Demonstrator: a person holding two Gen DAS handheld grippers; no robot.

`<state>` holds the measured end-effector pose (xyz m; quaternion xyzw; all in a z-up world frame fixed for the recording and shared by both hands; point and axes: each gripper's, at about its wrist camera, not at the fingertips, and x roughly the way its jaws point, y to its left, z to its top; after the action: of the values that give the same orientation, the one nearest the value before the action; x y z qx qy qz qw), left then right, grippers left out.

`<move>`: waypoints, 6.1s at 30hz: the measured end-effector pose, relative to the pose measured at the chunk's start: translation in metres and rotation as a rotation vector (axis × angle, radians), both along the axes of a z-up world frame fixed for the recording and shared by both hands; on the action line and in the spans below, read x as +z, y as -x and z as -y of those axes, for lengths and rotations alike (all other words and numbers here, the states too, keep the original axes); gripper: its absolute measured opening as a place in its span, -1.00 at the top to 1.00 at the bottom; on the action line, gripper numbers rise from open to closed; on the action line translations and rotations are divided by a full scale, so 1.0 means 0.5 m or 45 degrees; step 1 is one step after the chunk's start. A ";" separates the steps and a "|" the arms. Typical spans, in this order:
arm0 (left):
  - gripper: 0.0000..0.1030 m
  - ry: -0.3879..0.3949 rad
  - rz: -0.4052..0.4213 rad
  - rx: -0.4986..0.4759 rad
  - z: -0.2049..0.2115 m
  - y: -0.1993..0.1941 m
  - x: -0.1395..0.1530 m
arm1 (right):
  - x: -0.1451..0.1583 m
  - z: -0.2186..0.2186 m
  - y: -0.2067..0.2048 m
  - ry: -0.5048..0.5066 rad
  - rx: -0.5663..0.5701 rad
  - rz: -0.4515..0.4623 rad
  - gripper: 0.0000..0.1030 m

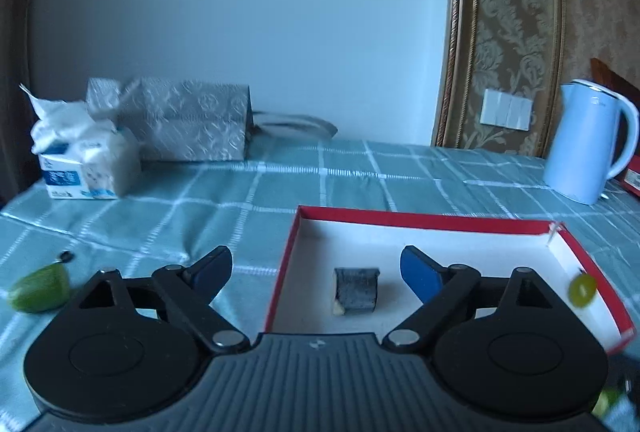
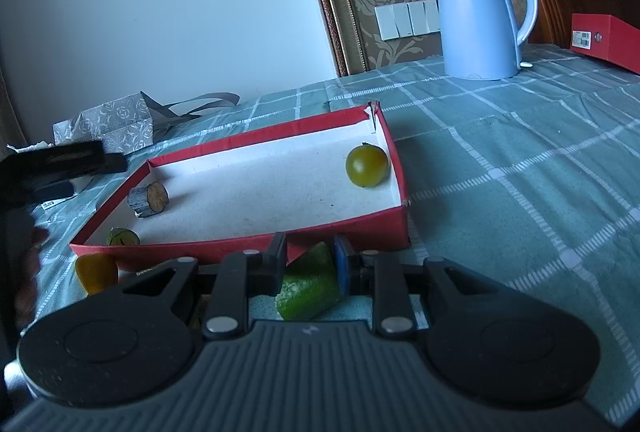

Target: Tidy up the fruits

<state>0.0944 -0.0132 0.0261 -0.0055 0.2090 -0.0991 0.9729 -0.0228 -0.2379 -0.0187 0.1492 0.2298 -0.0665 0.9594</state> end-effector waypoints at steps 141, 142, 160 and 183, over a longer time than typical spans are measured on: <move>0.22 0.071 -0.336 -0.210 -0.027 0.069 -0.074 | 0.038 -0.038 0.010 0.235 -0.072 0.130 -1.00; 0.30 0.064 -0.335 -0.212 -0.024 0.069 -0.076 | 0.037 -0.038 0.009 0.235 -0.069 0.123 -1.00; 0.55 0.013 -0.178 -0.112 -0.063 0.113 -0.066 | 0.043 -0.015 0.028 0.234 -0.087 0.101 -1.00; 0.55 0.039 -0.226 -0.147 -0.070 0.106 -0.072 | -0.002 -0.084 0.090 0.239 0.401 -0.118 0.34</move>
<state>0.0415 0.0218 -0.0097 -0.0169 0.2927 -0.1574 0.9430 -0.0679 -0.1961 -0.0196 0.0181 0.2871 0.0567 0.9561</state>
